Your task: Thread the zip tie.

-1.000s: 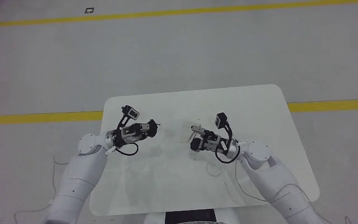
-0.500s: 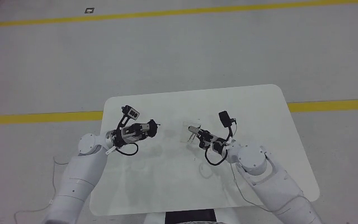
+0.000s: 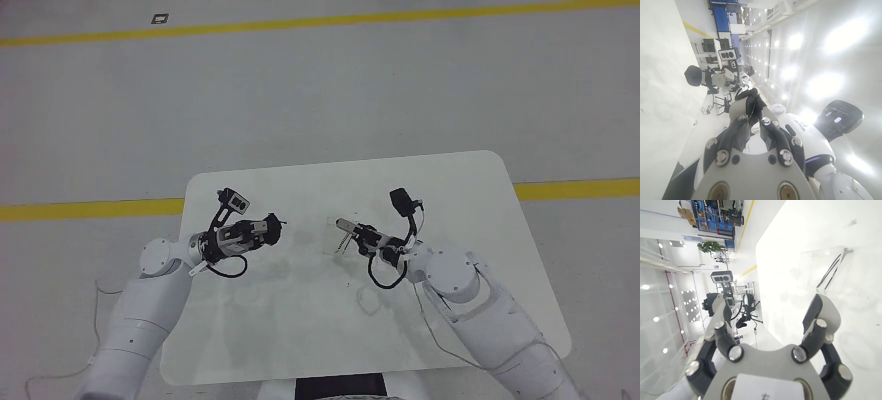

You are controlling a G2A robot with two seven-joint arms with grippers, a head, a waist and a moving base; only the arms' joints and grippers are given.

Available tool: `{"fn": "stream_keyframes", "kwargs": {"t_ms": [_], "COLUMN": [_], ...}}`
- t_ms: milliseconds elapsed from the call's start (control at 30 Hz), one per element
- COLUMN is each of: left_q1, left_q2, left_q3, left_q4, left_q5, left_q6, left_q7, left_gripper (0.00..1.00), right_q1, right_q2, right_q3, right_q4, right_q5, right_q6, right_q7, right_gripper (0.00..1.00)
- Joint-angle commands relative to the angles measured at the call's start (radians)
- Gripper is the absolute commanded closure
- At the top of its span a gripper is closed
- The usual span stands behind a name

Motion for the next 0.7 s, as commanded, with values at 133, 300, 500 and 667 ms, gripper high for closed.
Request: {"fn": "stream_keyframes", "kwargs": {"t_ms": [133,300,500,667], "left_q1": [0.000,0.000,0.000,0.000], "left_q2": [0.000,0.000,0.000,0.000], "left_q3": [0.000,0.000,0.000,0.000], "left_q4": [0.000,0.000,0.000,0.000], "left_q5": [0.000,0.000,0.000,0.000], "left_q6": [0.000,0.000,0.000,0.000], "left_q7": [0.000,0.000,0.000,0.000], "left_gripper": [1.00,1.00,1.00,1.00], "right_q1": [0.068,0.125,0.167,0.160], "right_q2": [-0.018,-0.045,-0.094,-0.168], "right_q3": [-0.021,-0.021,0.010,0.073], "right_q4": [0.059,0.103,0.145,0.133], "right_q5": [-0.071,-0.133,-0.276,-0.470], "right_q6": [0.000,0.000,0.000,0.000], "right_q7": [0.062,0.137,0.245,0.388], "right_gripper": [0.00,0.00,0.00,0.00]}}
